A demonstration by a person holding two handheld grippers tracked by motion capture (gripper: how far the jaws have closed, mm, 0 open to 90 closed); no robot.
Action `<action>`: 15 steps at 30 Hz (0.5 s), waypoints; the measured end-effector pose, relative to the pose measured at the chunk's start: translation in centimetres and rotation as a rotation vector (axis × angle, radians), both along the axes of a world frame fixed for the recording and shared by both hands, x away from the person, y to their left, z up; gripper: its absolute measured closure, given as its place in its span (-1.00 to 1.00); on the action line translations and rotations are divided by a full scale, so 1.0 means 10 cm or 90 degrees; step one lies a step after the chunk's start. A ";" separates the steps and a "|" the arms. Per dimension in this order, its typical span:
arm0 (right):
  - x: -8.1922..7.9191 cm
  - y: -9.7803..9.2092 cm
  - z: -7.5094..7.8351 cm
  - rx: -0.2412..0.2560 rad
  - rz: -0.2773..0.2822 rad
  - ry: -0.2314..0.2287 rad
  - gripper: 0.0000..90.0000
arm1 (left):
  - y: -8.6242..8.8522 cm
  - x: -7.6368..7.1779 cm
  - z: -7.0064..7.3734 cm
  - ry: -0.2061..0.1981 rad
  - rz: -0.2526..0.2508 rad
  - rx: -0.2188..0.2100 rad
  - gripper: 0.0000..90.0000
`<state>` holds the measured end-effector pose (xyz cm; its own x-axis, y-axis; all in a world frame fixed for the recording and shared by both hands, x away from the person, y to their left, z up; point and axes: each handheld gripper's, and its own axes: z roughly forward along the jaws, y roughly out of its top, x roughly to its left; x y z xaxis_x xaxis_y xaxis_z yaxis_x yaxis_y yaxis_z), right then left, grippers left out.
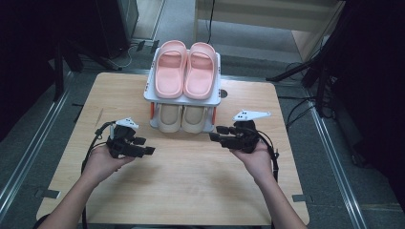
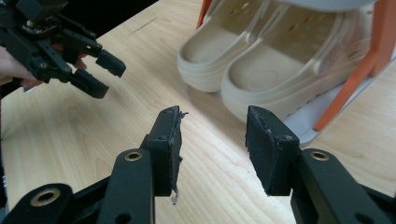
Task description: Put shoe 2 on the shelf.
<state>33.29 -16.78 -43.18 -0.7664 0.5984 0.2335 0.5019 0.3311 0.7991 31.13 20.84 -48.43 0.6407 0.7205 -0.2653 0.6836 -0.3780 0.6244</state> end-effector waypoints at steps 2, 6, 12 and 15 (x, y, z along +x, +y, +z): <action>-0.02 -0.01 -0.03 0.000 0.005 -0.004 0.23 | 0.00 -0.01 0.00 0.002 -0.005 0.004 -0.15; -0.04 -0.04 -0.09 0.006 0.010 0.000 0.20 | 0.00 -0.04 -0.01 -0.002 -0.008 -0.004 -0.18; -0.03 -0.04 -0.15 -0.002 0.010 0.002 0.08 | -0.01 -0.06 -0.03 -0.003 -0.013 -0.010 -0.23; -0.02 -0.04 -0.17 0.002 0.009 -0.002 0.00 | -0.04 -0.07 -0.06 -0.013 -0.008 -0.009 -0.34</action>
